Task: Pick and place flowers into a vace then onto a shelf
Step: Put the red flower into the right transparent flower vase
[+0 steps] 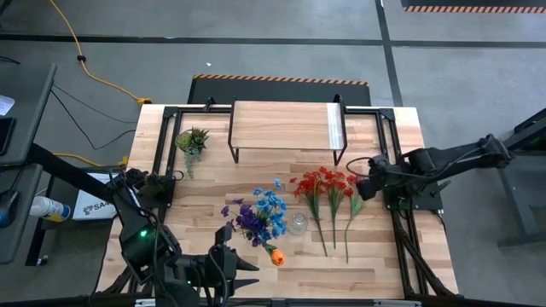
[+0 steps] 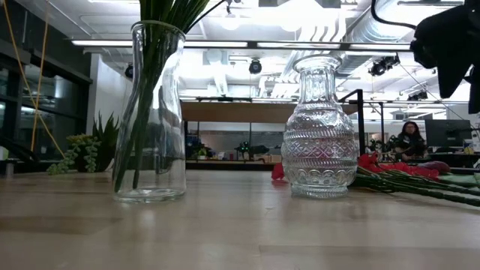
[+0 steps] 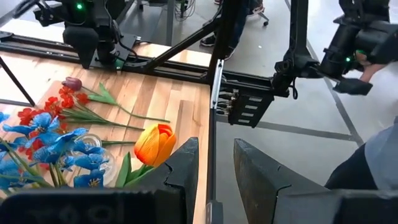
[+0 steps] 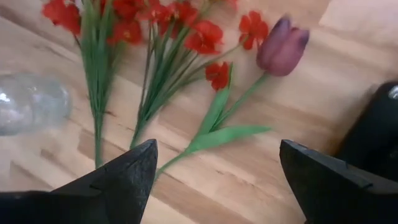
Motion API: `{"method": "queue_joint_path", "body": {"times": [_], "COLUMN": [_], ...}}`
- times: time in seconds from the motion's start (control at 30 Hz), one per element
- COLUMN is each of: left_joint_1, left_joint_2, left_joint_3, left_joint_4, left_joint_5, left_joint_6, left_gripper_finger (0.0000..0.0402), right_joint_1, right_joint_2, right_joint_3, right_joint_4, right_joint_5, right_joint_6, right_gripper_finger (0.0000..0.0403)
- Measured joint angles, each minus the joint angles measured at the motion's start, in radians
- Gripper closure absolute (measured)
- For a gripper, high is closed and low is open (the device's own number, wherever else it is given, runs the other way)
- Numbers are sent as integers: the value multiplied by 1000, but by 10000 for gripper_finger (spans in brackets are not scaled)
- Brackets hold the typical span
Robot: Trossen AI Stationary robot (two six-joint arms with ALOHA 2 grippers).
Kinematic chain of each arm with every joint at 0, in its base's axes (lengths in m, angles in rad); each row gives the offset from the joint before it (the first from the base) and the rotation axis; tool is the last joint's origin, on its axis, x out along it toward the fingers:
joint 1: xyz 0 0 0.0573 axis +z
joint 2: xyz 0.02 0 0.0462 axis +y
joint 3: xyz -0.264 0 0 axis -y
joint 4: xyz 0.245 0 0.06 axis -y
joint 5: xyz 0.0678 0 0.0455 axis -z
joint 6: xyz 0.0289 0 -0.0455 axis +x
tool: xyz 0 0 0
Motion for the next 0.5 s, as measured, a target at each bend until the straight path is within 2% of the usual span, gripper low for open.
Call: {"method": "queue_joint_path", "body": {"times": [0.13, 0.5], "left_joint_1": [0, 0], "left_joint_2": [0, 0], "left_joint_3": [0, 0], "left_joint_4": [-10, -39], "left_joint_5": [0, 6], "left_joint_6": [-2, -2], "left_gripper_finger": [268, 268], "right_joint_1": [25, 33], "right_joint_2": [66, 257], "right_joint_3": [0, 0], "right_joint_4": [20, 6], "right_joint_5": [-19, 32], "right_joint_6": [54, 51], "right_gripper_finger": [75, 75]}}
